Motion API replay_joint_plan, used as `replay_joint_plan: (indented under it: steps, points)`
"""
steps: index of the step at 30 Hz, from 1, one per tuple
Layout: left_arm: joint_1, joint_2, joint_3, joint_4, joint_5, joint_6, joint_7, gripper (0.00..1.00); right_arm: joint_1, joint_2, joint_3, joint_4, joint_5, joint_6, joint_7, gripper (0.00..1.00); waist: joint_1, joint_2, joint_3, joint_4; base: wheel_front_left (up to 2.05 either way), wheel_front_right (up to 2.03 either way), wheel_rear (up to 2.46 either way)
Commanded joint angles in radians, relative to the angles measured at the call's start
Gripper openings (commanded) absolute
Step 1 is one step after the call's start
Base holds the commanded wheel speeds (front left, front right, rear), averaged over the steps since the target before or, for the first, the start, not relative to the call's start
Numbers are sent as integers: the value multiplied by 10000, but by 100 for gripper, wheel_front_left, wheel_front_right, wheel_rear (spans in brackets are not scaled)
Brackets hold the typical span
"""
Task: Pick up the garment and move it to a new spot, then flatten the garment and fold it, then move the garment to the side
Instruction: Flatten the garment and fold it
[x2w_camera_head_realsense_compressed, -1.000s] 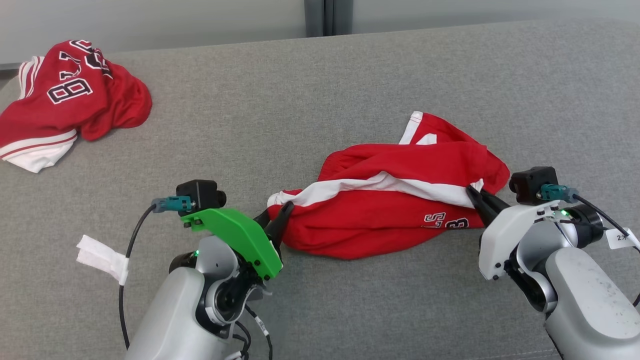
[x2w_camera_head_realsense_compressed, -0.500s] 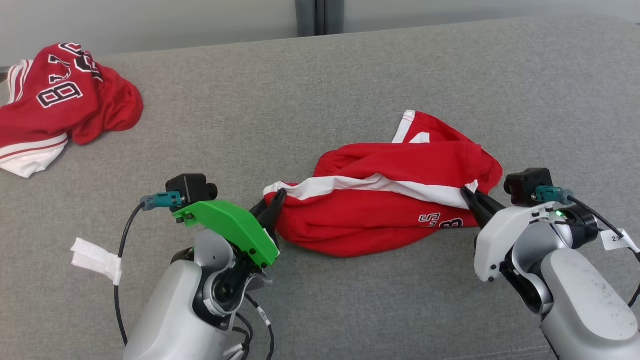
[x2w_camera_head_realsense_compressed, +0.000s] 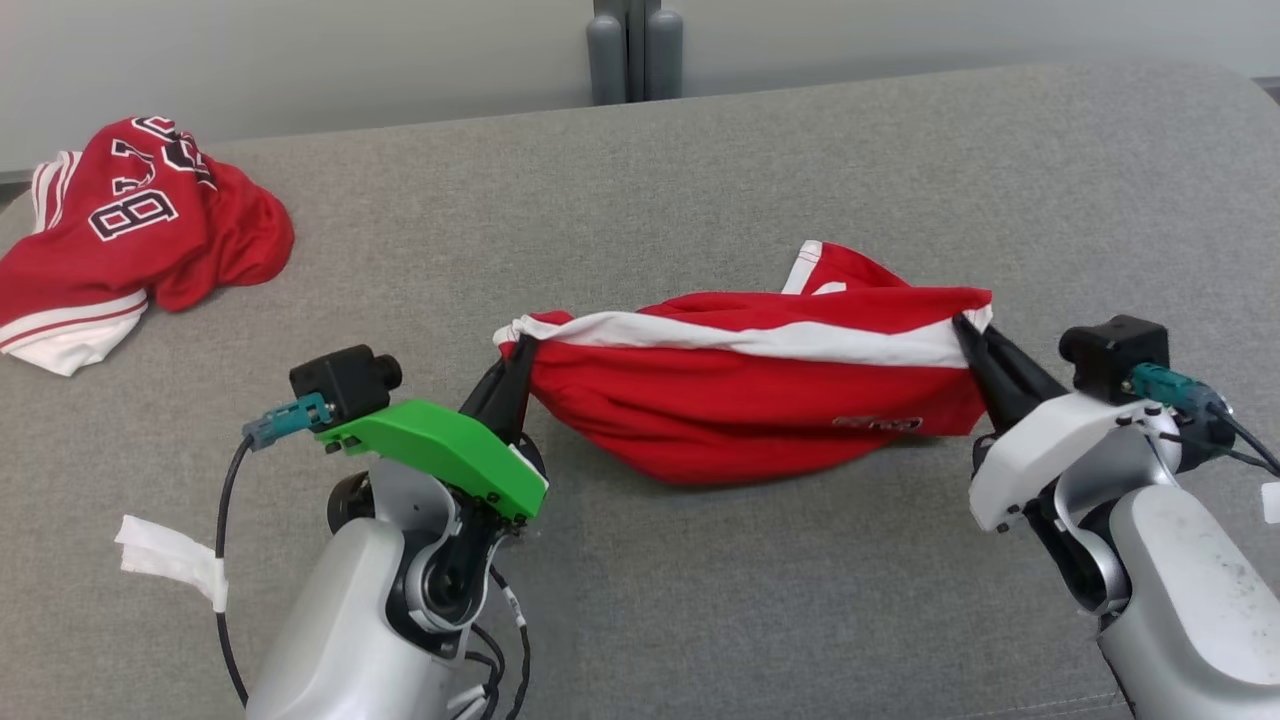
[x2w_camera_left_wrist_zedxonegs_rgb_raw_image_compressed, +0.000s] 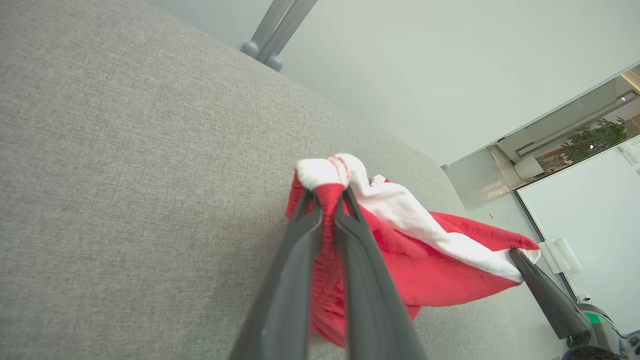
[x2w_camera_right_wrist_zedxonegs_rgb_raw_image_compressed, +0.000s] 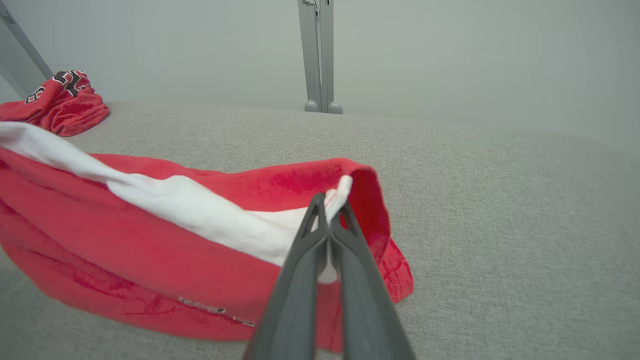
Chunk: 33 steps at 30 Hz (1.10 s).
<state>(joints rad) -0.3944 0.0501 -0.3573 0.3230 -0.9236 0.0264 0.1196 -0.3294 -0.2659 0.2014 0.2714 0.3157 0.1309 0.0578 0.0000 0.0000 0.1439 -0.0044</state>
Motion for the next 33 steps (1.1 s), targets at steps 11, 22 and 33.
replay_joint_plan:
  steps: [11, 22, 33]
  points:
    - [715, 482, 197, -3074, 500, -45, -974, 0, 818, 420, -1532, -3857, -853, -5, -474, 0, 0, 0, -1023, -281, 0, 0, 0]
    - [589, 1249, 508, -7307, 860, 885, -41, 0, 1180, 805, -2313, -7901, -1286, -3, 561, 0, 0, 0, -1170, -700, 0, 0, 0]
    - [-2176, 1455, 794, -4678, 1127, 803, 482, 0, -1591, 1120, -1507, -4671, -994, -5, 455, 0, 0, 0, 723, -1109, 0, 0, 0]
